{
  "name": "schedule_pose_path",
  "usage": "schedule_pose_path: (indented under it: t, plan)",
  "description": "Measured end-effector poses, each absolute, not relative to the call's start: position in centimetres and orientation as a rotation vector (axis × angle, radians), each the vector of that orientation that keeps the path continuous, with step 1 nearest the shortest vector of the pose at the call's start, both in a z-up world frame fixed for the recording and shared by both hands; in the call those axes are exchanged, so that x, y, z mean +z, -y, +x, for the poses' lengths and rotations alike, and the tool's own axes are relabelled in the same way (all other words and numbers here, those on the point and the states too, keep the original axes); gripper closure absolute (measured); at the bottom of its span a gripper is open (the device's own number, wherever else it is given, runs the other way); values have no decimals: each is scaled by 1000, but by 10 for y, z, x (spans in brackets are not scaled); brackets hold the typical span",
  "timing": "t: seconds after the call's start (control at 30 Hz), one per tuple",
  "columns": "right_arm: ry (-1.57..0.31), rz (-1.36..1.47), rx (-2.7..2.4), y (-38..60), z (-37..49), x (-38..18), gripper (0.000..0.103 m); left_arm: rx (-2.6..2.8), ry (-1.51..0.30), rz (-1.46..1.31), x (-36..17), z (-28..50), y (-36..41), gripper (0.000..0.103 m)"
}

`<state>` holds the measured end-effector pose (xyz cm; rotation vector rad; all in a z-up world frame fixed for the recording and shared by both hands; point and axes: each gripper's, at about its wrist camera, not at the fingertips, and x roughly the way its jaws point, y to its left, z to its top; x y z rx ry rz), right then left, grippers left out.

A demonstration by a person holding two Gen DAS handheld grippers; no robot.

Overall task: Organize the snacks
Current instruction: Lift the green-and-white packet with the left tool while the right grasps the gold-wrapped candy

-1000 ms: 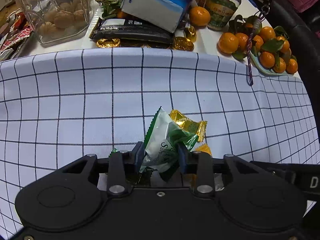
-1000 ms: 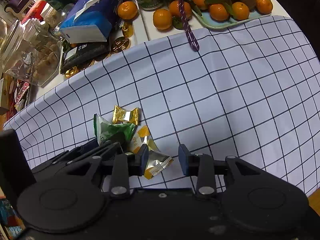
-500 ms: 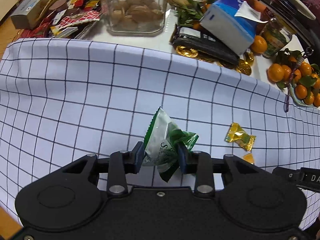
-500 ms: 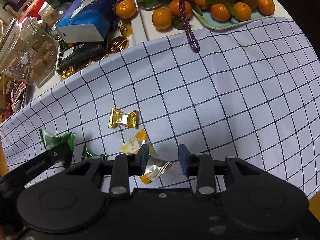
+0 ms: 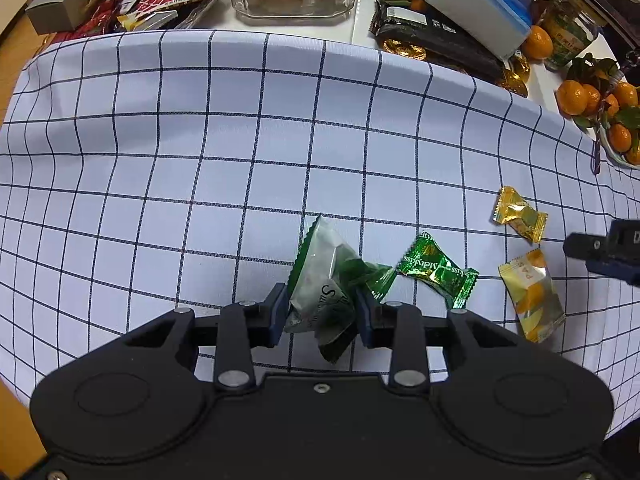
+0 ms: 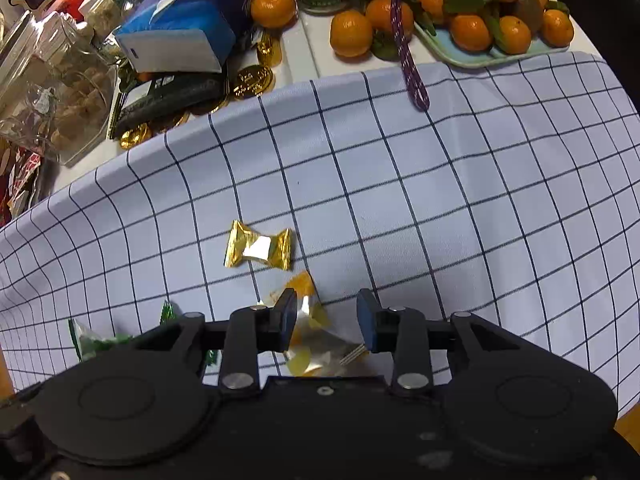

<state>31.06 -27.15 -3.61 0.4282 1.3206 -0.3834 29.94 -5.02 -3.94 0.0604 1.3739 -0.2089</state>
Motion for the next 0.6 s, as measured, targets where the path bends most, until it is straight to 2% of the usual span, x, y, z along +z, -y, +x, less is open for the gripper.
schedule_pose_path:
  t: [0.23,0.6]
  plan:
    - [-1172,402,-352,261,330,-26,67,-203,-1376,49,-37,301,47,59]
    - [-1188,415,-360,253,341,-46,67,-199,-1391,21,-36,300,44,59]
